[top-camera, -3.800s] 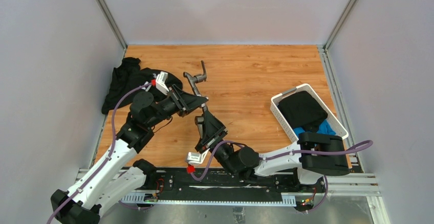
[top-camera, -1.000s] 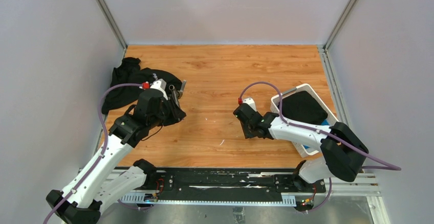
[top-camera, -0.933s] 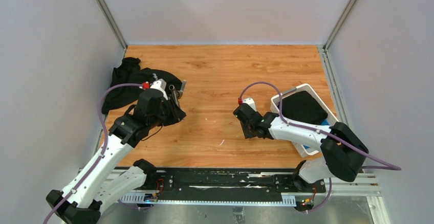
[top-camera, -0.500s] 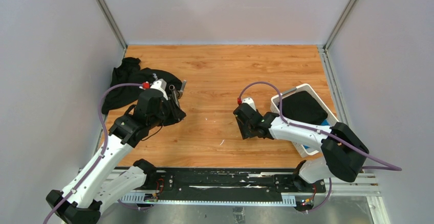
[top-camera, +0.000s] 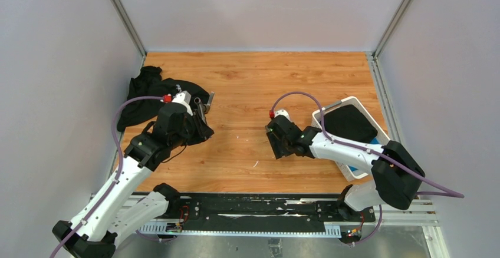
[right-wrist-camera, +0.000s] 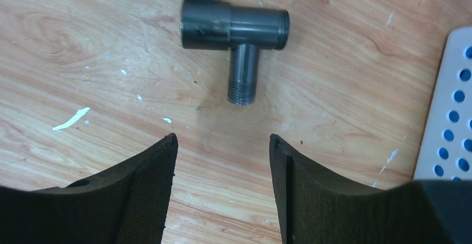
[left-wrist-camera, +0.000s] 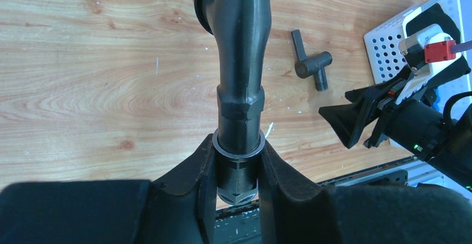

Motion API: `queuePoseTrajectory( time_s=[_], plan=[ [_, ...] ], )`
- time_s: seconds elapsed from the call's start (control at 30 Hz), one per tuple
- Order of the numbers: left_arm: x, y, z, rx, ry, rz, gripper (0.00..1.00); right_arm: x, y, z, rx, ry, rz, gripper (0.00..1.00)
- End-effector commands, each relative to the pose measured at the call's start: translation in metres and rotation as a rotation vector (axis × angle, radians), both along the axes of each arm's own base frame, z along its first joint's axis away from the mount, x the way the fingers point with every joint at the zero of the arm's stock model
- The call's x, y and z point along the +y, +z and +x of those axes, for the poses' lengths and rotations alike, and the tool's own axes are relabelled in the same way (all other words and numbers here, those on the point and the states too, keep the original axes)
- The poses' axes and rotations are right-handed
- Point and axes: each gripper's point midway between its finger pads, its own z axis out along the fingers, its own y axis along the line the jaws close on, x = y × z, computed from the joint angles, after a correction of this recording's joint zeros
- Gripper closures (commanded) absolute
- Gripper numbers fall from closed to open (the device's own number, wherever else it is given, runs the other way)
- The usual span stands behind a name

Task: Install the water faucets
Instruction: Place the water faucet at the center of the board.

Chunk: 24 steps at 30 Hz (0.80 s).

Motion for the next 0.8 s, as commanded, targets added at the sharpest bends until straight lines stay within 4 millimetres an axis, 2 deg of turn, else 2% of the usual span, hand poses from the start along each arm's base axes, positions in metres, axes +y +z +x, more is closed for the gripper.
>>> queuePoseTrajectory(
  time_s=[0.0,0.13,0.23,0.43,0.6,0.77],
  plan=[
    [0.000,0.016,0.004,-0.069,0.001,-0.018,1.00,0.017,0.017,0.004,-0.006,0.124,0.009,0.36],
    [0.000,0.015,0.005,-0.065,0.002,-0.021,1.00,0.016,0.014,0.013,0.045,0.170,-0.042,0.31],
    [-0.003,0.005,0.006,-0.040,-0.001,-0.016,1.00,0.017,0.007,0.017,0.099,0.158,-0.055,0.31],
    [0.003,-0.046,0.015,0.010,0.026,0.134,1.00,0.020,0.013,0.021,0.098,0.108,0.045,0.31],
    [-0.005,-0.089,0.027,0.006,0.004,0.202,1.00,0.010,0.019,0.017,0.076,0.050,0.075,0.31],
    [-0.014,-0.114,0.035,-0.012,-0.022,0.216,1.00,-0.005,0.020,0.011,0.063,0.006,0.063,0.31]
  ],
)
